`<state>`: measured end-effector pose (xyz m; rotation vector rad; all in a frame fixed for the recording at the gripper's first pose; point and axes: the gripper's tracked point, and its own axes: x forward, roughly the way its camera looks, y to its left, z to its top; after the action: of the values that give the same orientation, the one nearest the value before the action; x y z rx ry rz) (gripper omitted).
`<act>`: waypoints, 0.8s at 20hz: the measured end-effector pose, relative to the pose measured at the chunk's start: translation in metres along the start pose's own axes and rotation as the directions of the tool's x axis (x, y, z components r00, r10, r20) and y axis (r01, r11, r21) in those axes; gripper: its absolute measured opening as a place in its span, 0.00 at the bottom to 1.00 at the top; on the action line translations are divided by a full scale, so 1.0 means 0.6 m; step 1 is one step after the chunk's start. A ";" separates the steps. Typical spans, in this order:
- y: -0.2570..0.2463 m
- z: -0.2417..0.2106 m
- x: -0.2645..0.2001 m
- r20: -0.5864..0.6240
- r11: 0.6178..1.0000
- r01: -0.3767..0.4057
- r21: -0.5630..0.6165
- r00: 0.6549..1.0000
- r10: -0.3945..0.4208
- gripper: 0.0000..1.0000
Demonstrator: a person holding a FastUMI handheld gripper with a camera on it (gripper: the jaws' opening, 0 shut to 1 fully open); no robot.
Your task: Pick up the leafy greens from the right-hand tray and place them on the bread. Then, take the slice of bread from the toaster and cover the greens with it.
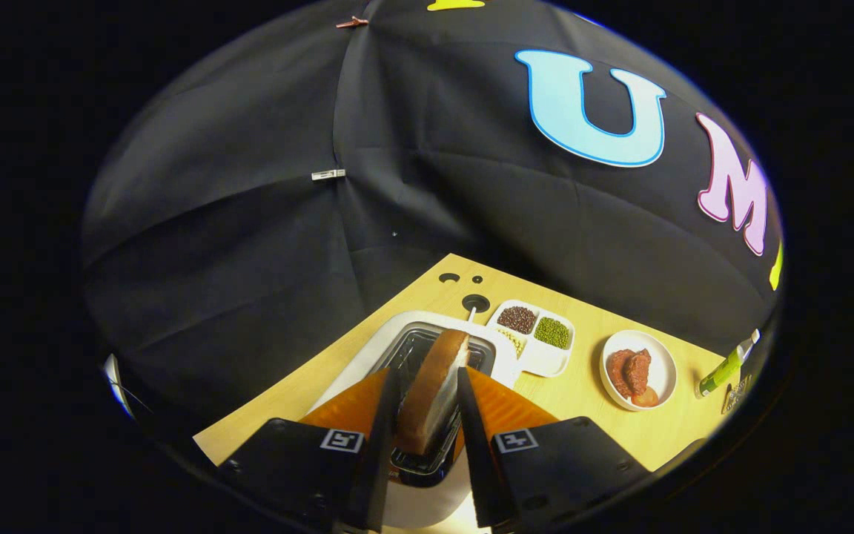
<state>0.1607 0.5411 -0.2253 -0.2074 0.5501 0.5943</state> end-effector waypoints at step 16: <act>-0.041 0.091 -0.080 0.083 0.992 -0.059 0.108 0.995 0.050 0.15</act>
<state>0.1656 0.5167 -0.1523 -0.0633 0.5105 0.6209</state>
